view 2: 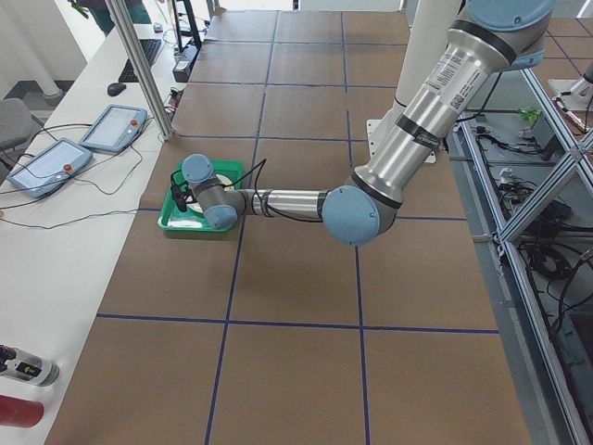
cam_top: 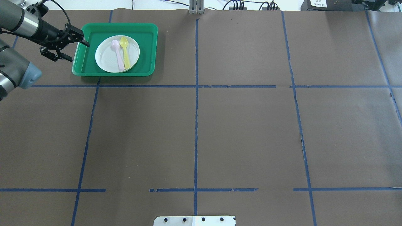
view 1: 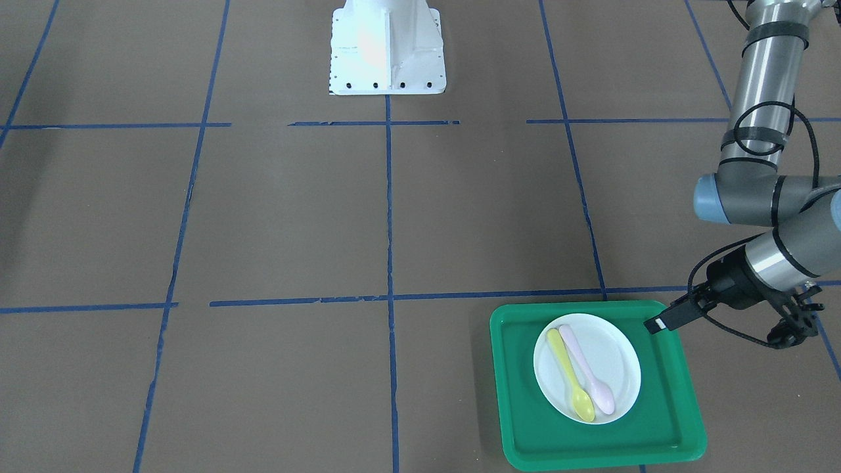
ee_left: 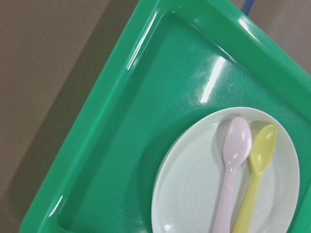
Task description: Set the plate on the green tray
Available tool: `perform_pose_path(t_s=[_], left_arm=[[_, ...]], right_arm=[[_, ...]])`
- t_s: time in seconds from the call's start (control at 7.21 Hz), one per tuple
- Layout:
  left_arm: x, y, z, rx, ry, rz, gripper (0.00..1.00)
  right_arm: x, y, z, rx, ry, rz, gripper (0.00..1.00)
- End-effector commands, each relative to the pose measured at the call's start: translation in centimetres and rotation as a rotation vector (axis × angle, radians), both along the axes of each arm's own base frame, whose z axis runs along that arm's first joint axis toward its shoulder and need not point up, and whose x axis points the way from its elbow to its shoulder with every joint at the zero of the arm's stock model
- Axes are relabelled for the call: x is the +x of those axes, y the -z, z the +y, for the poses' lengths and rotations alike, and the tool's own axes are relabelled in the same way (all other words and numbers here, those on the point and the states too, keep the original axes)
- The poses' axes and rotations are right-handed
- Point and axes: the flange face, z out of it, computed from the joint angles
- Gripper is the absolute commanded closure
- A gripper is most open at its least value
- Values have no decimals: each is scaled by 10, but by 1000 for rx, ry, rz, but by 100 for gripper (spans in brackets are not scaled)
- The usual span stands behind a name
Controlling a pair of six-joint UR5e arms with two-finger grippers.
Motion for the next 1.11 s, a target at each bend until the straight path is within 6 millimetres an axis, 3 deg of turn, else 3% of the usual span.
perform_pose_path(t_s=[0.0, 0.28, 0.55, 0.69, 0.97], left_arm=[[-54, 25, 28, 121, -3, -13, 0], [-102, 3, 77, 218, 6, -55, 0], [-164, -35, 108, 364, 4, -142, 0], [-193, -47, 112, 437, -15, -203, 0], [-236, -31, 106, 541, -97, -453, 0]], right_arm=[[0, 0, 0, 0, 0, 0, 0], [0, 0, 0, 0, 0, 0, 0], [0, 0, 0, 0, 0, 0, 0], [0, 0, 0, 0, 0, 0, 0], [0, 0, 0, 0, 0, 0, 0]])
